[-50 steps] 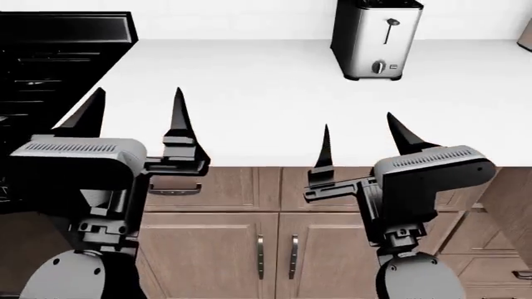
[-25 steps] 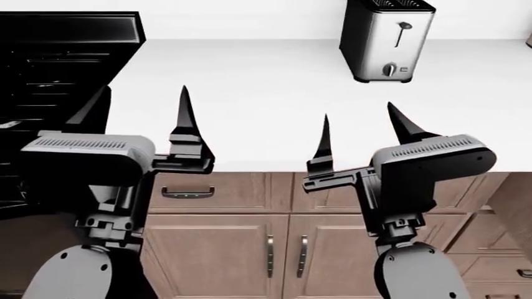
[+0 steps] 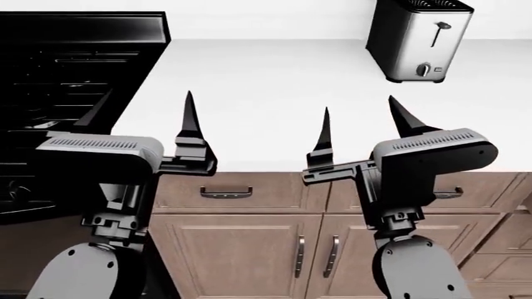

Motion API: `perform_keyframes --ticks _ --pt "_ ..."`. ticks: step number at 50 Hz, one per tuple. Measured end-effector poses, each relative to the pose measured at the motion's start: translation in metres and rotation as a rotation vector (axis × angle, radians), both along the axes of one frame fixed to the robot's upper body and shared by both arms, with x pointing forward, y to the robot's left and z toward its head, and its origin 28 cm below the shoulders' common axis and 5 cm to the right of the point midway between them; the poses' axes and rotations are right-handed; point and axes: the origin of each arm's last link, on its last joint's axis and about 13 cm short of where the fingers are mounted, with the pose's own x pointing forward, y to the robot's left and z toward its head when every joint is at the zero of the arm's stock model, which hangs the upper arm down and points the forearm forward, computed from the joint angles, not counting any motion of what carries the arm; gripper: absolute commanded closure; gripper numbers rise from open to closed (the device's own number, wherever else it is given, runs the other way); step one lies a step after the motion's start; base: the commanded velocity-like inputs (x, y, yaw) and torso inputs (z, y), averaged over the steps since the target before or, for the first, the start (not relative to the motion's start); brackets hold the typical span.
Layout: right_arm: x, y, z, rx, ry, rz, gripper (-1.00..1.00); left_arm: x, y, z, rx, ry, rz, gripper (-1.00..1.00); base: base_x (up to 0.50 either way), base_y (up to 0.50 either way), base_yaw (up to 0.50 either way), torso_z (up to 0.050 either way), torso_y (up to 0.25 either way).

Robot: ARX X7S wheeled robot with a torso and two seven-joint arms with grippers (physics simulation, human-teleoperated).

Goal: Pick and place the shaker into the drawer. Then close the cabinet.

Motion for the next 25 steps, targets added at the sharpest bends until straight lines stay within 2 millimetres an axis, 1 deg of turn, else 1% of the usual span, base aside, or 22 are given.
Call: perform_keyframes --ticks 15,25 --pt "0.0010 0.0004 -0.0007 0.003 -0.001 -0.001 -1.00 0.0001 0.0001 -0.0020 0.002 0.005 -0.004 -1.00 0.03 0.26 0.00 0.000 0.000" --pt "0.0018 0.0015 -0.0001 0.005 -0.003 0.002 -1.00 0.0004 0.0002 -0.0043 0.004 0.010 -0.007 -1.00 0.13 0.26 0.00 0.000 0.000"
